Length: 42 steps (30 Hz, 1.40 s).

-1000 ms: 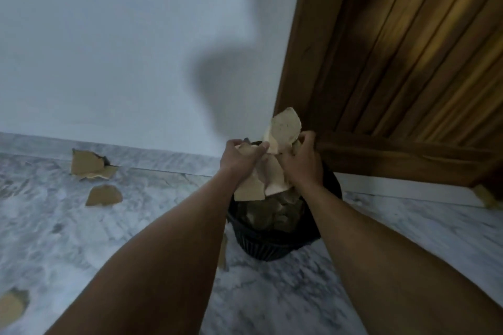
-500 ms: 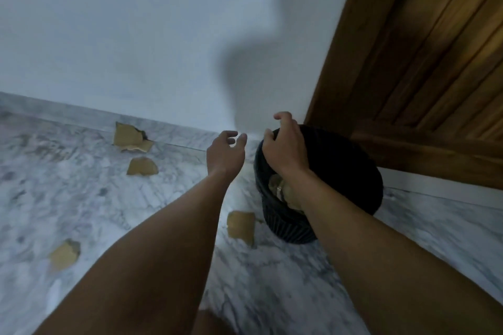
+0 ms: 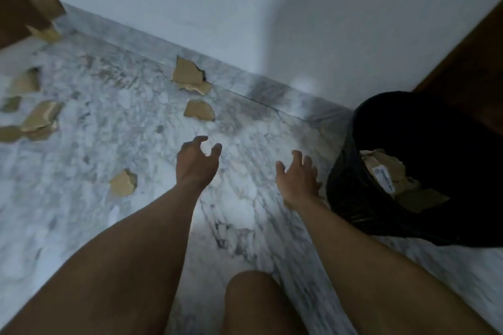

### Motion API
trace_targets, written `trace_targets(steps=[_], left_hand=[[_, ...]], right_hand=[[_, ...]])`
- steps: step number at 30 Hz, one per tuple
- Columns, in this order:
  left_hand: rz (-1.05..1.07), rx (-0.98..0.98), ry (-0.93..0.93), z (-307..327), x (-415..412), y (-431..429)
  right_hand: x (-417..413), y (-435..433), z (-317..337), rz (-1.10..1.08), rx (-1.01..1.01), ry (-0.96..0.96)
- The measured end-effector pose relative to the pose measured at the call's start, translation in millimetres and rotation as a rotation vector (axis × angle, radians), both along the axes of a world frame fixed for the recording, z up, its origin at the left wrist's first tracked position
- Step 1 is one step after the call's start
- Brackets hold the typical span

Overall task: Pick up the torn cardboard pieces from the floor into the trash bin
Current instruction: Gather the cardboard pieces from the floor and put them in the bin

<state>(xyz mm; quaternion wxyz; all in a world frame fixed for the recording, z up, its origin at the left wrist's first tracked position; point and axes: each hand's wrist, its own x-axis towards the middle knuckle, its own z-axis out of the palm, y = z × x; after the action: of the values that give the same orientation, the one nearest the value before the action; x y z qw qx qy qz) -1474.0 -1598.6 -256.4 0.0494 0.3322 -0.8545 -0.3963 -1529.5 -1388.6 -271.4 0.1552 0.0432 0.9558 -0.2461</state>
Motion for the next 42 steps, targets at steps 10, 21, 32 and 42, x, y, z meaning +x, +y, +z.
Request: trace_targets(steps=[10,21,32,42], left_hand=[[0.203,-0.246,-0.362,-116,54,-80],[0.530,-0.446,-0.203,-160,46,-197],[0.435,-0.533,-0.256,-168,15,-374],[0.363,-0.398,-0.509,-164,6,-487]], right_hand=[[-12,-93,-107,0.216,0.123,-0.137],[-126,-274,-120,0.455,0.197,0.330],[-220,-392,-149,0.483,0.210,0.322],[-213,-480,-168,0.699,0.114,0.496]])
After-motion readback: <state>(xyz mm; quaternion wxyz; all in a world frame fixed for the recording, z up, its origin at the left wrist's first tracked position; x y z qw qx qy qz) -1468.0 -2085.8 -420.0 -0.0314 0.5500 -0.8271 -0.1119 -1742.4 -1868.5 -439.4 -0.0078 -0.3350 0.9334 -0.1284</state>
